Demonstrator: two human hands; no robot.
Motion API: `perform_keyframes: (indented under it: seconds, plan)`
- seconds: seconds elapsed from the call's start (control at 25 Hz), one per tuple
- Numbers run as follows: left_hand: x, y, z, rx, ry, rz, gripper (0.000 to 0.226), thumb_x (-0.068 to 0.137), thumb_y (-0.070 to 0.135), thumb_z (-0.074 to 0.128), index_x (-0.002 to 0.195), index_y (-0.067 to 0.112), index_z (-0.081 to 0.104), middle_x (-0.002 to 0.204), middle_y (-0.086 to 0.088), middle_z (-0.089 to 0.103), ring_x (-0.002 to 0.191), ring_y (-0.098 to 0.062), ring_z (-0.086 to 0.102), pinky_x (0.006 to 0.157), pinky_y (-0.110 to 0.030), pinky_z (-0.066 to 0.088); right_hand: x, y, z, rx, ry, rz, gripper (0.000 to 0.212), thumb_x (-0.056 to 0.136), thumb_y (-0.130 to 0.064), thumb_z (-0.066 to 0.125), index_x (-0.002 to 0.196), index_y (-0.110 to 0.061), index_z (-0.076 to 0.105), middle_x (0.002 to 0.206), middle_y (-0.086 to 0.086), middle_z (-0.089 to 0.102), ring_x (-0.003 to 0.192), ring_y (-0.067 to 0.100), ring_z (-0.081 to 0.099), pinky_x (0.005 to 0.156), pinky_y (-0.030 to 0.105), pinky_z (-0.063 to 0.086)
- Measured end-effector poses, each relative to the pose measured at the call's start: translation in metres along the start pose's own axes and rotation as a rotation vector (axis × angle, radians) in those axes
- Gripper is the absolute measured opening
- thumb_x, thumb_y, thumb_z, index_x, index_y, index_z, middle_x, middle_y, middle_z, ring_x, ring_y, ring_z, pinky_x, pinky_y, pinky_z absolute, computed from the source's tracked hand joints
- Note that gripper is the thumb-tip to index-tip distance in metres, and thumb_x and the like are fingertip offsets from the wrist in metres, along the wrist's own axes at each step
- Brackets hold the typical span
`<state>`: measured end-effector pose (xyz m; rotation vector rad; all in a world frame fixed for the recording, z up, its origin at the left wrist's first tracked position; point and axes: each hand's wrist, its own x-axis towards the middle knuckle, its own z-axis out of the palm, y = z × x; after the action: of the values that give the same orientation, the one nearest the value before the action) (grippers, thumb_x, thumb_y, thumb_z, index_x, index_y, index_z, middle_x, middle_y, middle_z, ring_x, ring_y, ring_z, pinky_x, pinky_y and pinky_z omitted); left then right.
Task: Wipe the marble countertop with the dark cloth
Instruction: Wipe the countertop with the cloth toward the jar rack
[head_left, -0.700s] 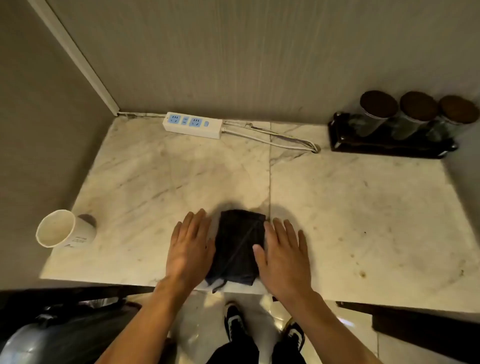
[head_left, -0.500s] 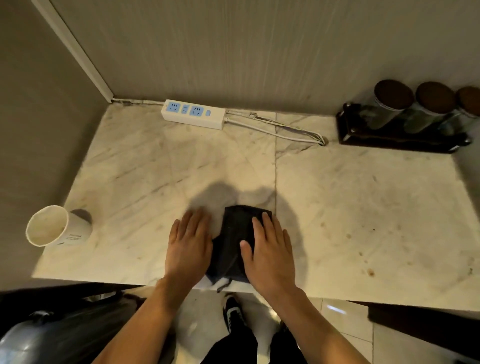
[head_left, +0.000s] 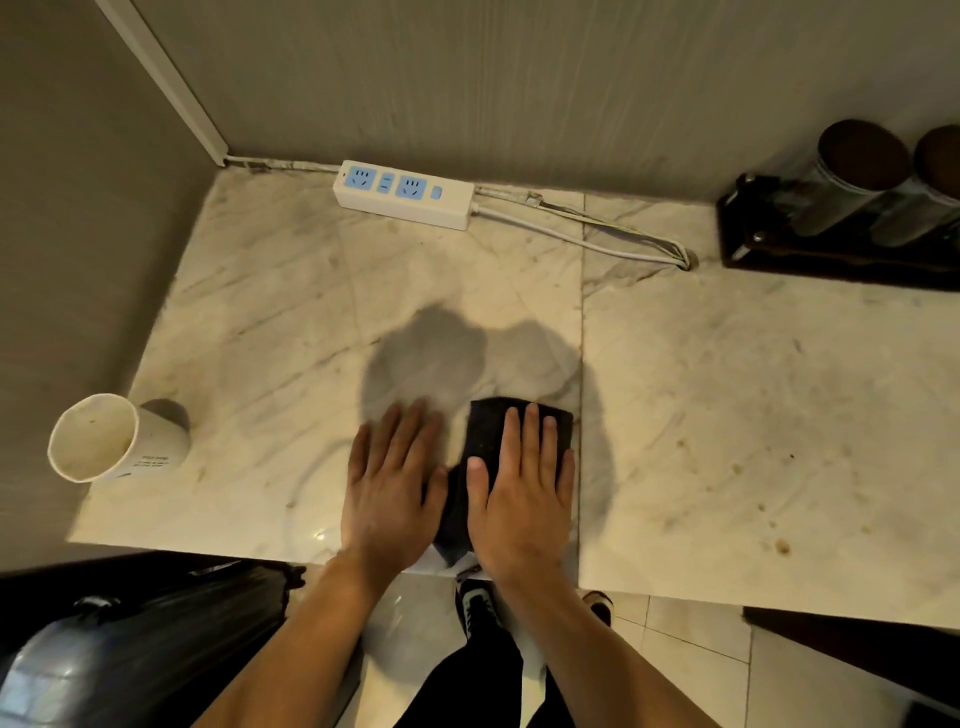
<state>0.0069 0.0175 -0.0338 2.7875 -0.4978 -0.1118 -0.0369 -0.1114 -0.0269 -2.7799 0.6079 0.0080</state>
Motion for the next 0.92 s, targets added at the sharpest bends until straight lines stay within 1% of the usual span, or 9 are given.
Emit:
perform_keyframes:
  seconds: [0.12,0.24,0.36,0.44,0.52,0.6,0.72,0.8,0.92]
  plan:
    - [-0.001,0.000,0.000,-0.005,-0.007,0.011,0.054,0.094,0.037,0.029,0.146,0.023,0.032,0.156,0.001,0.027,0.146,-0.017,0.011,0.118,-0.043,0.008,-0.002,0.004,-0.003,-0.025,-0.023,-0.014,0.069,0.094,-0.054,0.027,0.149,-0.014,0.022,0.156,0.009,0.024,0.145,0.025,0.015,0.114,0.046,0.009]
    - [-0.001,0.000,0.002,0.016,-0.012,0.019,0.054,0.095,0.038,0.027,0.146,0.021,0.033,0.156,-0.001,0.028,0.146,-0.019,0.013,0.117,-0.045,0.010,-0.007,0.016,-0.005,-0.028,-0.042,-0.037,0.073,0.091,-0.058,0.032,0.150,-0.016,0.021,0.157,0.007,0.022,0.146,0.024,0.013,0.114,0.047,0.011]
    - [0.000,0.006,0.004,0.038,-0.007,0.006,0.055,0.094,0.037,0.030,0.144,0.015,0.036,0.154,-0.007,0.032,0.145,-0.025,0.018,0.116,-0.050,0.015,-0.014,0.033,-0.011,-0.024,-0.048,-0.085,0.077,0.088,-0.063,0.038,0.150,-0.021,0.022,0.157,0.007,0.023,0.145,0.026,0.014,0.115,0.048,0.015]
    - [-0.001,0.016,0.007,0.035,0.014,-0.006,0.054,0.093,0.035,0.035,0.142,0.011,0.039,0.151,-0.011,0.037,0.143,-0.029,0.023,0.115,-0.052,0.019,-0.018,0.045,-0.015,-0.038,-0.064,-0.152,0.079,0.086,-0.066,0.040,0.150,-0.023,0.025,0.157,0.008,0.023,0.145,0.027,0.015,0.115,0.049,0.018]
    - [-0.003,0.031,0.011,0.021,0.033,-0.014,0.053,0.092,0.032,0.038,0.140,0.010,0.041,0.149,-0.012,0.040,0.142,-0.029,0.025,0.115,-0.051,0.017,-0.021,0.061,-0.019,-0.053,-0.070,-0.220,0.080,0.084,-0.067,0.042,0.149,-0.023,0.028,0.156,0.008,0.024,0.145,0.027,0.016,0.115,0.049,0.018]
    - [-0.003,0.046,0.016,0.010,0.033,-0.020,0.052,0.092,0.031,0.038,0.140,0.010,0.041,0.147,-0.012,0.042,0.142,-0.028,0.026,0.116,-0.049,0.017,-0.022,0.079,-0.023,-0.064,-0.084,-0.288,0.078,0.084,-0.064,0.044,0.149,-0.022,0.028,0.157,0.007,0.023,0.145,0.026,0.015,0.115,0.048,0.018]
    - [0.000,0.063,0.020,0.007,0.029,-0.022,0.051,0.093,0.030,0.035,0.139,0.009,0.042,0.146,-0.013,0.044,0.140,-0.028,0.029,0.115,-0.050,0.021,-0.019,0.108,-0.029,-0.117,-0.133,-0.377,0.077,0.085,-0.055,0.044,0.149,-0.018,0.025,0.158,0.005,0.020,0.146,0.023,0.013,0.114,0.045,0.016]
    - [0.001,0.068,0.023,-0.006,0.031,-0.026,0.051,0.094,0.028,0.032,0.140,0.007,0.042,0.146,-0.013,0.043,0.140,-0.028,0.029,0.115,-0.049,0.022,-0.015,0.122,-0.034,-0.167,-0.153,-0.436,0.076,0.085,-0.051,0.044,0.149,-0.015,0.024,0.158,0.005,0.019,0.146,0.023,0.014,0.113,0.043,0.015]
    - [0.004,0.076,0.025,-0.015,0.023,-0.034,0.052,0.094,0.025,0.030,0.141,0.006,0.040,0.148,-0.014,0.040,0.142,-0.027,0.026,0.116,-0.048,0.020,-0.005,0.135,-0.039,-0.203,-0.171,-0.528,0.074,0.086,-0.046,0.042,0.149,-0.013,0.023,0.158,0.005,0.019,0.146,0.021,0.011,0.113,0.041,0.014]
